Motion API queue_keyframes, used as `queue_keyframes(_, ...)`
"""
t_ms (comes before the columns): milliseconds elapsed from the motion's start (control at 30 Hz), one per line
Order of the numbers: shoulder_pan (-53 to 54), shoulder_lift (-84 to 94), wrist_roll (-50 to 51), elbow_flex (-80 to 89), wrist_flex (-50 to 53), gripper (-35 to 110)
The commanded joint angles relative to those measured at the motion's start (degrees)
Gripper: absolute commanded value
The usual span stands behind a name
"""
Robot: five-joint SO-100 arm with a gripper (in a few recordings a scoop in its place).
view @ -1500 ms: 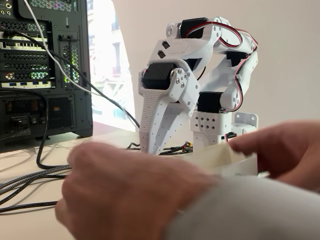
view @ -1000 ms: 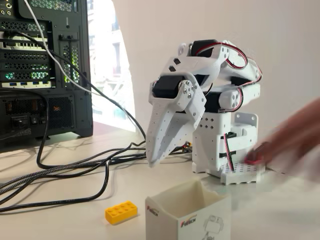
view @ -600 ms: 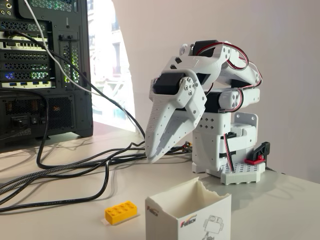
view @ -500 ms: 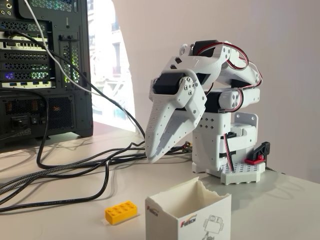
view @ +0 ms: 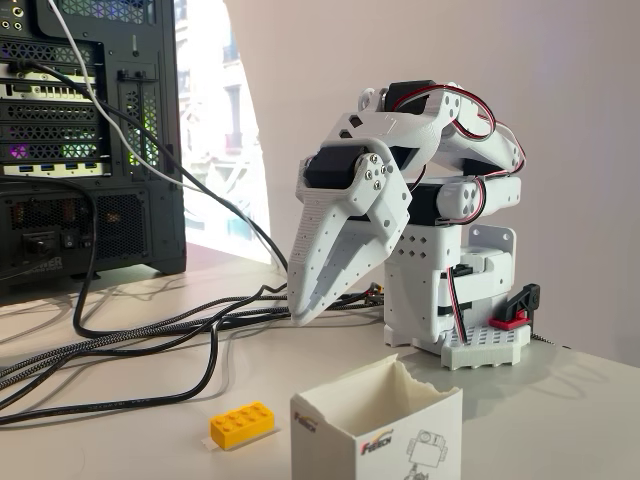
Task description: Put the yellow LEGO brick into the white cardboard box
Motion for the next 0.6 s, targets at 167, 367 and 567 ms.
queue_keyframes(167,-0.7,1.1,1.4,-0.5,0.5,-9)
queue_keyframes(367,0.3,1.0,-0.4,-4.6,3.8,-9)
queue_keyframes(567,0.8,-8.7,-0.4,-16.4,7.4,-9)
